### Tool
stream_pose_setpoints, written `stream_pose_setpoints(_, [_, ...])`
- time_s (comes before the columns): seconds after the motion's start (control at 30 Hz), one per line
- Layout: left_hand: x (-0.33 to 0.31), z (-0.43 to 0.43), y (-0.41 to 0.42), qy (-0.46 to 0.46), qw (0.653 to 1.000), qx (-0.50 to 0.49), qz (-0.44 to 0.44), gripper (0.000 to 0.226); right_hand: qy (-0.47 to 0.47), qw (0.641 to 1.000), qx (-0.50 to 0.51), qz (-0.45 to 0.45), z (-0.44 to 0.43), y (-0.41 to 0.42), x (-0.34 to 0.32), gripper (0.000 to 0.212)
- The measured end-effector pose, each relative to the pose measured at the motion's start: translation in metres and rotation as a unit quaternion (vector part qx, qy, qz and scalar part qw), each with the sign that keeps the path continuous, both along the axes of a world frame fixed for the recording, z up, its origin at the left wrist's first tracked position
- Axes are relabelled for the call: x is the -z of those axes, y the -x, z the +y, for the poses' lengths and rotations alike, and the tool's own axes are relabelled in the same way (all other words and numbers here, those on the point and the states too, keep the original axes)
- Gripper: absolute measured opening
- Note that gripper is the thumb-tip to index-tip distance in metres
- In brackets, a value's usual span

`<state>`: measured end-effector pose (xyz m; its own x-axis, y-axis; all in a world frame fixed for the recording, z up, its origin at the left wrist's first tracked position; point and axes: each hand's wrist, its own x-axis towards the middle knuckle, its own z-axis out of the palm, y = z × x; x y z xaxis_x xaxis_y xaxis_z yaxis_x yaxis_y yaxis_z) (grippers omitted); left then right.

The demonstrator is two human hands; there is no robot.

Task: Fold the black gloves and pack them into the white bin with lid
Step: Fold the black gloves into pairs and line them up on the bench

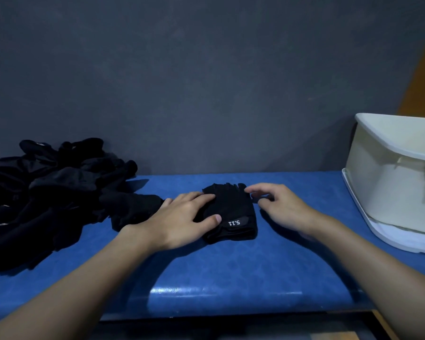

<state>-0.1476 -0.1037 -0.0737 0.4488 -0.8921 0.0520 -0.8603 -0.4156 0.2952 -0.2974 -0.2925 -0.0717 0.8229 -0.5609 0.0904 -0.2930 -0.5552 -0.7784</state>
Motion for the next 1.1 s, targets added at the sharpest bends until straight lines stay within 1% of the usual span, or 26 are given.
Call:
stream_pose_setpoints(0.07, [0.0, 0.0, 0.0, 0.002, 1.0, 0.002, -0.001, 0.064, -0.007, 1.0, -0.006, 0.004, 0.001, -0.004, 0.0, 0.041])
stream_pose_setpoints(0.27, [-0.001, -0.002, -0.001, 0.006, 1.0, 0.002, 0.003, 0.065, -0.006, 1.0, 0.002, -0.003, 0.0, -0.011, 0.002, 0.028])
stream_pose_setpoints(0.3, [-0.001, -0.002, -0.001, 0.006, 1.0, 0.004, 0.005, 0.064, 0.0, 1.0, 0.007, -0.002, -0.001, -0.012, 0.003, 0.024])
stream_pose_setpoints(0.37, [-0.002, -0.002, -0.001, 0.011, 1.0, 0.006, 0.013, 0.063, 0.042, 0.999, 0.017, 0.028, -0.003, -0.012, 0.007, 0.019])
stream_pose_setpoints(0.43, [-0.002, -0.002, -0.002, 0.038, 0.999, 0.0, 0.035, 0.057, 0.082, 0.994, 0.019, 0.064, -0.004, -0.012, 0.011, 0.025])
stream_pose_setpoints(0.47, [-0.002, -0.001, -0.003, 0.065, 0.996, -0.004, 0.054, 0.052, 0.098, 0.993, 0.022, 0.059, -0.003, -0.012, 0.01, 0.027])
stream_pose_setpoints(0.5, [-0.001, -0.001, -0.005, 0.096, 0.992, -0.009, 0.078, 0.047, 0.109, 0.993, 0.016, 0.033, -0.002, -0.011, 0.008, 0.029])
stream_pose_setpoints(0.57, [-0.001, -0.001, -0.009, 0.145, 0.982, -0.02, 0.123, 0.036, 0.116, 0.992, -0.027, -0.031, 0.006, -0.007, 0.0, 0.032])
stream_pose_setpoints(0.63, [-0.003, 0.001, -0.013, 0.16, 0.978, -0.027, 0.133, 0.031, 0.125, 0.988, -0.073, -0.048, 0.017, -0.004, -0.008, 0.04])
stream_pose_setpoints(0.7, [-0.004, 0.003, -0.017, 0.163, 0.978, -0.027, 0.126, 0.029, 0.146, 0.983, -0.112, -0.027, 0.026, -0.002, -0.01, 0.044])
stream_pose_setpoints(0.83, [0.0, 0.006, -0.022, 0.168, 0.978, -0.031, 0.123, 0.024, 0.217, 0.965, -0.14, 0.05, 0.027, 0.001, 0.0, 0.039])
stream_pose_setpoints(1.0, [0.004, 0.007, -0.027, 0.177, 0.971, -0.026, 0.157, 0.023, 0.186, 0.971, -0.145, 0.026, 0.022, 0.003, 0.004, 0.03])
stream_pose_setpoints(1.1, [0.004, 0.008, -0.03, 0.186, 0.963, -0.021, 0.192, 0.027, 0.181, 0.974, -0.138, 0.022, 0.023, 0.004, 0.002, 0.027])
